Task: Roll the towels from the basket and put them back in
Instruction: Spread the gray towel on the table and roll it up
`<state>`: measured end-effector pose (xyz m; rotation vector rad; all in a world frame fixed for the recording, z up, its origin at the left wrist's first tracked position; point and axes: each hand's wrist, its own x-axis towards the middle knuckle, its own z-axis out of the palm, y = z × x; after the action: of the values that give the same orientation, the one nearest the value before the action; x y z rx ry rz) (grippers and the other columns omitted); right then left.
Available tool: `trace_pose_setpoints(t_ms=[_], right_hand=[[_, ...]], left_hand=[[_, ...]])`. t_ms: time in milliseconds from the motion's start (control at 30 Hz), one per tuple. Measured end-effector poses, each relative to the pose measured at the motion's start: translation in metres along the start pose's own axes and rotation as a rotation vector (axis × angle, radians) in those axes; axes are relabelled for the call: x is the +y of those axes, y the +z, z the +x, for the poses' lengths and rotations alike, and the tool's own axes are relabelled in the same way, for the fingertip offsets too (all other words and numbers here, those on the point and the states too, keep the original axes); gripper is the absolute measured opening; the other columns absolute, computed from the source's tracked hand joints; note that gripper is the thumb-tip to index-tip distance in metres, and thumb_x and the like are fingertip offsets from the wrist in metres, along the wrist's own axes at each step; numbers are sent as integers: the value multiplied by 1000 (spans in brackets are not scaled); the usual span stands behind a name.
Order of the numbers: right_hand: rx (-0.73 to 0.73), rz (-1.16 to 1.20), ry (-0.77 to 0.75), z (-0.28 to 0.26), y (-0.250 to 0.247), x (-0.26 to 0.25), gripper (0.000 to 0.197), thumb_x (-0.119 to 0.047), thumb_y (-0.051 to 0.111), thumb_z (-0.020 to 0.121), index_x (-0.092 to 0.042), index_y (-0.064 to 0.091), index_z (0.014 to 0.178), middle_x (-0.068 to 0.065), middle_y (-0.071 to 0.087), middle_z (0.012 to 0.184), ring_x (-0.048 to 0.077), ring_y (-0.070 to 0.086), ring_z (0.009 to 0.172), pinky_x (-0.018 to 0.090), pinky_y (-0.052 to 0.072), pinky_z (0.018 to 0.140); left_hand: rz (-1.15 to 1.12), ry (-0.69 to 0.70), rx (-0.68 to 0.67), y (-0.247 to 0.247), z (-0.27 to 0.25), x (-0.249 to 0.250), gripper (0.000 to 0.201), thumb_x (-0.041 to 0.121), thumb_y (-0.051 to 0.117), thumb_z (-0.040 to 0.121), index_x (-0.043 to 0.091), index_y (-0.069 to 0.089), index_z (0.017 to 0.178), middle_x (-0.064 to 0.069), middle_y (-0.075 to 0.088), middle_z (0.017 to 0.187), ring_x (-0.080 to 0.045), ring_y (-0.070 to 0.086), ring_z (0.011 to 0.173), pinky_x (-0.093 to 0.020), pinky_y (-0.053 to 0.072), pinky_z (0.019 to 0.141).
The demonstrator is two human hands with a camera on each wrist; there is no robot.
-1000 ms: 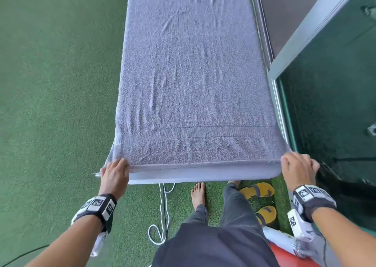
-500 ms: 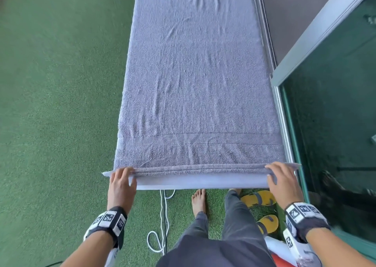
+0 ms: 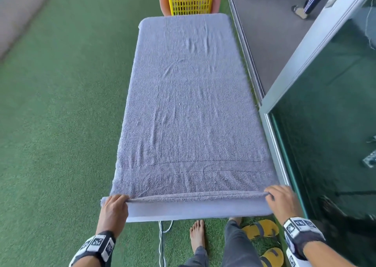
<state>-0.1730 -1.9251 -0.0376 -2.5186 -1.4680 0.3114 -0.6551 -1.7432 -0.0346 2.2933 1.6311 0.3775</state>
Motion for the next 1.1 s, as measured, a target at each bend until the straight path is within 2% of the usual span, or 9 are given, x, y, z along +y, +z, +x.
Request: trace_pose_setpoints(t_ms=[133,233,300,367,500,600,867,1000,1100], right_hand=[[-2,-132,-14,-5,-5,3,22,-7,72,72,-25,64,61,-10,62,65,16,54,68,41,41,83],[-58,-215,8,-7,-4,1,20,-18,54,87,-30,59,72,-11,60,72,14,53,75,38,32,87],[-5,-203,25,-7,-5,0,13,-16,53,84,-27,59,82,-8,59,79,19,54,77,37,28,82],[62,-151,48,-8,-8,-2,13,-14,63,76,-23,61,85,-1,59,86,25,54,77,37,29,76],[8,13,-53,-16,8,-5,20,-2,69,74,-17,57,79,-2,54,83,16,51,66,28,40,55],[22,13,-90,-23,24,3,35,11,76,59,-13,63,82,1,57,88,20,55,75,32,48,64],[54,20,-48,-15,31,9,39,17,73,62,-5,70,94,9,66,102,32,63,92,47,55,79],[64,20,-53,-13,30,10,39,18,72,64,-4,71,96,10,67,103,32,64,92,46,55,78],[60,-7,-42,-13,20,5,41,17,74,61,-6,72,95,8,67,97,31,65,85,42,57,67]], left_hand=[[40,-2,-40,-4,-1,-7,21,19,42,83,16,58,70,10,50,68,-14,42,62,-32,30,66],[87,-50,-121,0,0,-9,16,28,40,86,24,50,74,12,48,70,-14,44,66,-33,29,68],[159,-104,-114,3,1,-10,7,26,59,85,23,54,89,7,51,81,-14,45,74,-36,35,75],[180,-188,-87,3,3,-4,28,21,73,76,21,57,99,1,54,91,-16,45,83,-41,37,82],[53,-6,-58,10,-7,5,20,11,60,77,17,49,92,1,51,86,-14,43,74,-36,48,69],[30,33,-111,16,-17,0,37,9,70,69,15,50,100,-1,55,92,-15,41,82,-39,51,73],[73,35,22,17,-10,-10,47,-17,78,56,5,69,97,-7,67,91,-20,51,87,-32,45,81],[97,27,22,14,-9,-8,39,-18,78,60,3,74,93,-6,73,87,-25,67,81,-35,55,75],[106,47,38,12,-9,-8,24,-8,66,70,4,75,89,-7,74,85,-24,67,79,-29,48,80]])
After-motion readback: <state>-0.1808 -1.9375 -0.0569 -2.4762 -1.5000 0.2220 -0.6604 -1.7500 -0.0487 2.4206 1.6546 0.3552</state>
